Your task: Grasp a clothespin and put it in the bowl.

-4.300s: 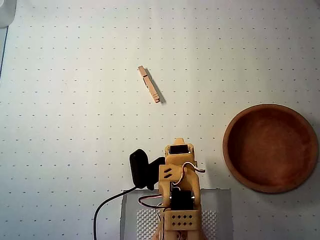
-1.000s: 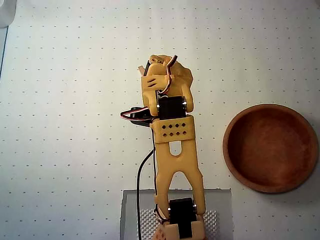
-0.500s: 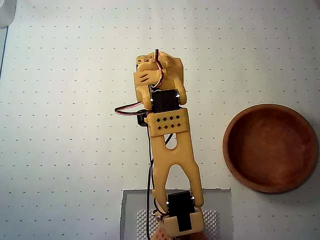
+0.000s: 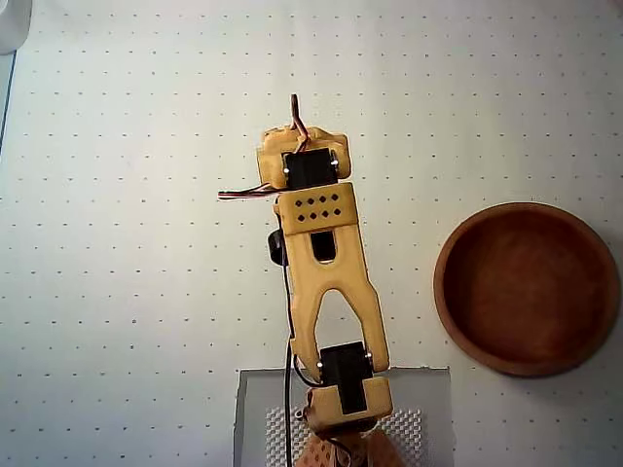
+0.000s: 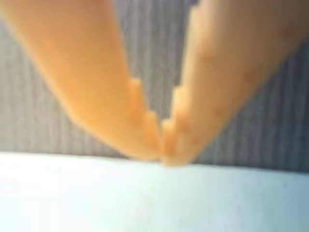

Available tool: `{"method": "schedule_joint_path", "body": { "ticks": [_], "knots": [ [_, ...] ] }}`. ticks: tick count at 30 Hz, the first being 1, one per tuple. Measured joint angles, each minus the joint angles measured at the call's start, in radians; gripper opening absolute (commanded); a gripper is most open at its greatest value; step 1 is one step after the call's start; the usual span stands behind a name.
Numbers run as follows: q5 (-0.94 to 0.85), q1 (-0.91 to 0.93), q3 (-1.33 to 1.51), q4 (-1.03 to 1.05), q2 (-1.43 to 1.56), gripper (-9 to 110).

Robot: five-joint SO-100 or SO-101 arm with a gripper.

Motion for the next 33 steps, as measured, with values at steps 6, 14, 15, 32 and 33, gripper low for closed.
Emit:
{"method": "schedule_joint_path", "body": {
  "ticks": [6, 14, 15, 32, 33],
  "knots": [
    [0.000, 0.005, -0.224, 0.221, -0.172, -3],
    [-0.003, 0.002, -0.394, 0.268, -0.301, -3],
    [-0.003, 0.002, -0.394, 0.268, -0.307, -3],
    [-0.037, 0.002, -0.594, 0.268, -0.555, -3],
    [-0.051, 0.002, -0.620, 0.268, -0.580, -3]
  ]
}}
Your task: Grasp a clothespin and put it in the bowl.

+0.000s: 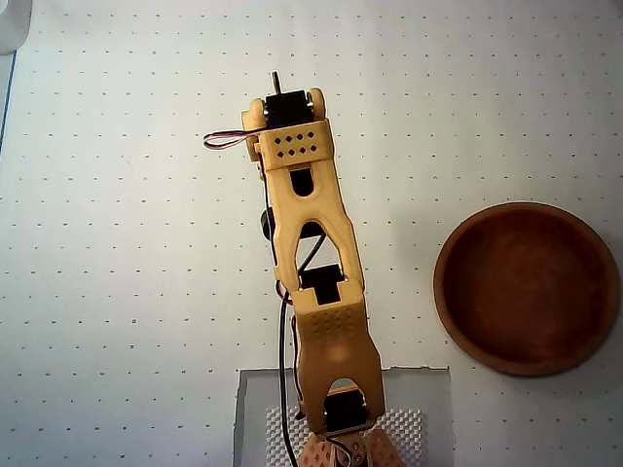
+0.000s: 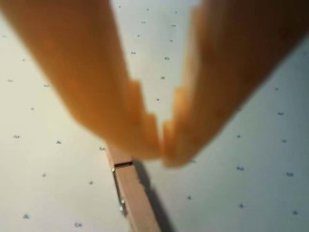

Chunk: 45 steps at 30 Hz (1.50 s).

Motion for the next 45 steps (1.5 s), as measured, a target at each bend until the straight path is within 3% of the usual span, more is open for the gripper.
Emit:
{"method": "schedule_joint_path", "body": {
  "ticks": [9, 16, 22, 45],
  "knots": [
    [-0.107, 0.000, -0.252, 0.000, -0.204, -1],
    [-0.160, 0.025, -0.327, 0.000, -0.282, 15],
    [-0.163, 0.049, -0.403, 0.000, -0.373, 22],
    [-0.190, 0.063, -0.476, -0.043, -0.497, 22]
  ]
}}
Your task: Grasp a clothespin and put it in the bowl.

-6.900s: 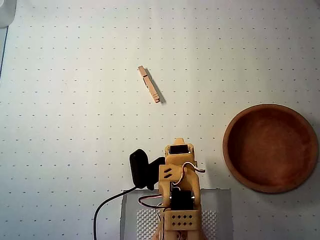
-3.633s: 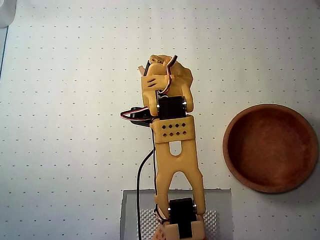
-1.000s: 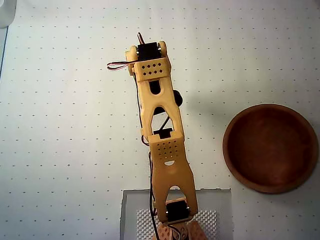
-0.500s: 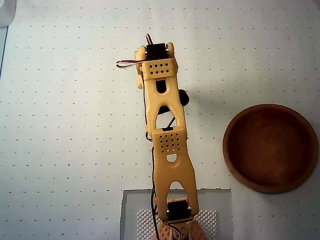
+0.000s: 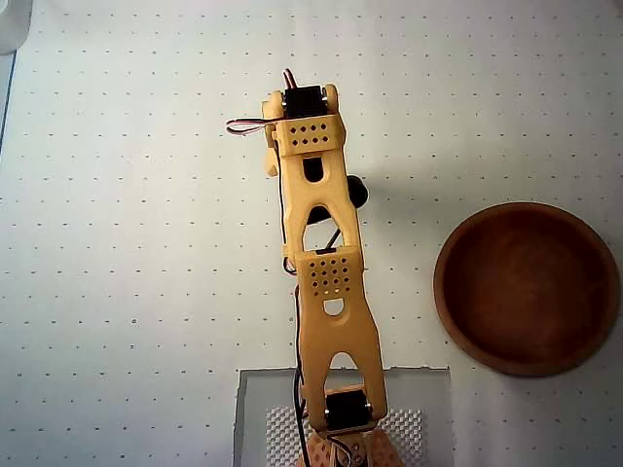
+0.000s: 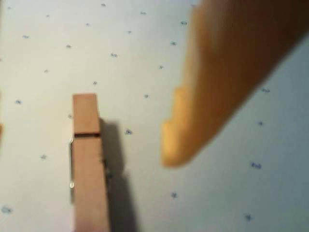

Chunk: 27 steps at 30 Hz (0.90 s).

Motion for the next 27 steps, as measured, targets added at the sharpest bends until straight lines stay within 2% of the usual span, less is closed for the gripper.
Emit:
{"method": "schedule_joint_path", "body": {
  "ticks": [27],
  "knots": [
    [0.000, 0.000, 0.000, -0.117, -0.083, 22]
  ]
}}
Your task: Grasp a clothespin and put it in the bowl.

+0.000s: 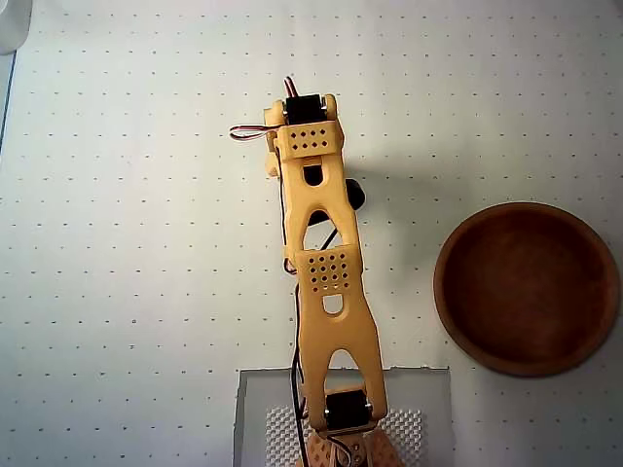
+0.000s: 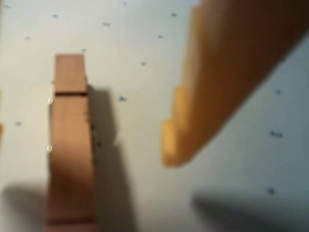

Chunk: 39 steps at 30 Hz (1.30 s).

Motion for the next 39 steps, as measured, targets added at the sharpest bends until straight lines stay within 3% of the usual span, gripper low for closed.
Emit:
{"method": "schedule_joint_path", "body": {
  "ticks": [23, 33, 39],
  "knots": [
    [0.029, 0.003, 0.000, 0.025, -0.031, 21],
    [0.029, -0.002, -0.008, 0.026, -0.031, -2],
    [0.029, 0.006, -0.008, 0.026, -0.032, -2]
  ]
}}
